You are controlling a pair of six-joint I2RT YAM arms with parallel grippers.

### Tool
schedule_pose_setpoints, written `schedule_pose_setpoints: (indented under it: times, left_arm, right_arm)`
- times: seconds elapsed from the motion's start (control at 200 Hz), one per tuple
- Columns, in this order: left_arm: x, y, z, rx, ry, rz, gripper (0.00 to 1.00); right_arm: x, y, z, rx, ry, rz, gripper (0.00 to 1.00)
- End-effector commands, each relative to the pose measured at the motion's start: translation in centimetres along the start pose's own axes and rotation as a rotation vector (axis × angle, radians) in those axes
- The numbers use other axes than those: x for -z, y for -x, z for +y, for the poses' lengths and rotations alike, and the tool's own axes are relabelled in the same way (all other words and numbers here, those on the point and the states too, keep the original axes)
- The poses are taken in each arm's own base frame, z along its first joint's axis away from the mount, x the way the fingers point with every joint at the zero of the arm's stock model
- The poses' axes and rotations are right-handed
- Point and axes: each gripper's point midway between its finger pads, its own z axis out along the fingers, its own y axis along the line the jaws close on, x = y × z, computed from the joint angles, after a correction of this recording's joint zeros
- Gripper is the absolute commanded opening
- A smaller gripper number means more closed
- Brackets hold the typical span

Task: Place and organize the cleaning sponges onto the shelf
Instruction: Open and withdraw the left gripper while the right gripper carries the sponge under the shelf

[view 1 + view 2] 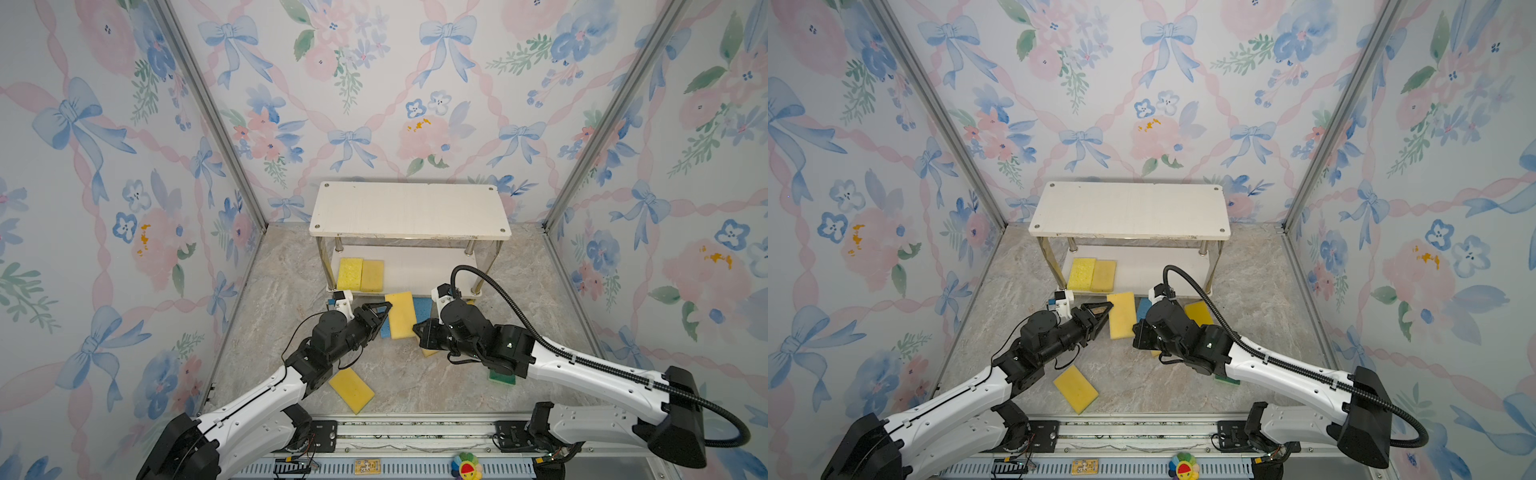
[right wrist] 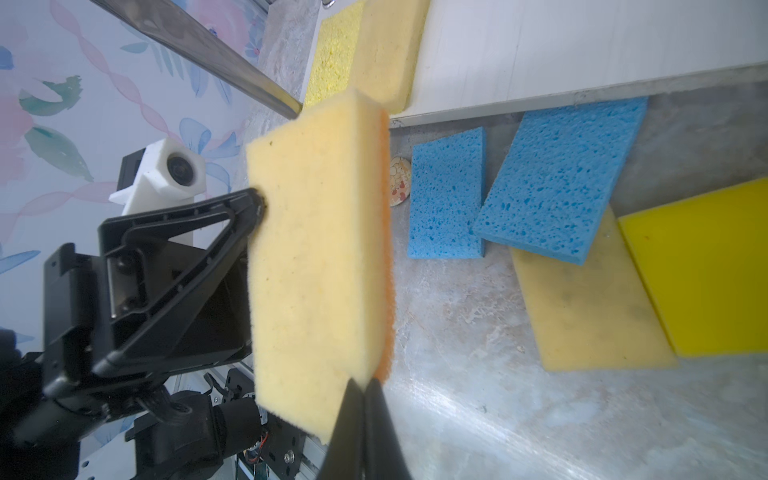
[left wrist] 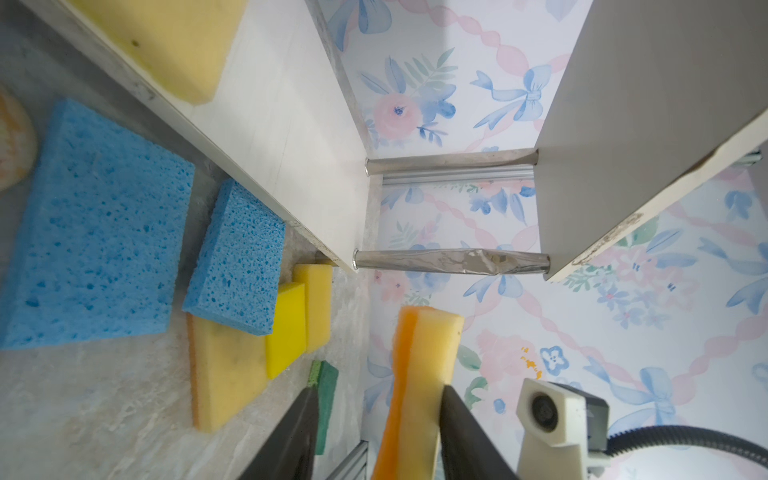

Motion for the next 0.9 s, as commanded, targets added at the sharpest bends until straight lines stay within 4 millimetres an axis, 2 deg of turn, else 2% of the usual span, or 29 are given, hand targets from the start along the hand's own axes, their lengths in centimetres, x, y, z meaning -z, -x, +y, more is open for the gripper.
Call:
schedule_pose_setpoints:
  times: [0.0, 0.125, 0.225, 0.315, 0.375, 0.395, 0.52, 0.72, 0.895]
  left_arm:
    - [1.0, 0.9, -1.2, -0.116, 0.026, -0.004, 0.73]
    - [3.0, 2.2, -1.0, -0.229, 0.088, -0.033, 0.87]
    - [4.7, 3.2, -0.4, -0.302, 0.129, -0.054, 0.92]
    - [6.1, 3.3, 1.0, -0.345, 0.186, -0.064, 0.96]
    - [6.5, 3.3, 2.2, -0.352, 0.219, -0.063, 0.97]
    - [7.0, 3.2, 1.9, -0.361, 0.202, -0.073, 0.98]
    - [7.9, 3.2, 3.3, -0.386, 0.251, -0.074, 0.98]
    - [8.4, 3.3, 3.2, -0.398, 0.253, -0.069, 0.98]
    - [8.4, 3.2, 3.3, -0.4, 0.255, -0.056, 0.98]
  right_arm:
    - [0.7, 1.0, -2.2, 0.0, -0.063, -0.038, 0.02]
    - [1.1, 2.4, -3.8, -0.027, -0.086, -0.069, 0.01]
    - [1.0, 4.1, -4.8, -0.055, -0.094, -0.1, 0.01]
    - [0.3, 5.4, -5.3, -0.067, -0.108, -0.119, 0.0]
    - [-0.4, 6.2, -5.4, -0.071, -0.111, -0.124, 0.0]
    - [-0.8, 6.5, -5.4, -0.07, -0.113, -0.126, 0.0]
    - [-3.3, 7.7, -5.9, -0.085, -0.128, -0.119, 0.0]
    - [-6.9, 9.3, -5.2, -0.073, -0.127, -0.119, 0.0]
    - [-9.7, 9.9, -4.9, -0.084, -0.119, -0.105, 0.0]
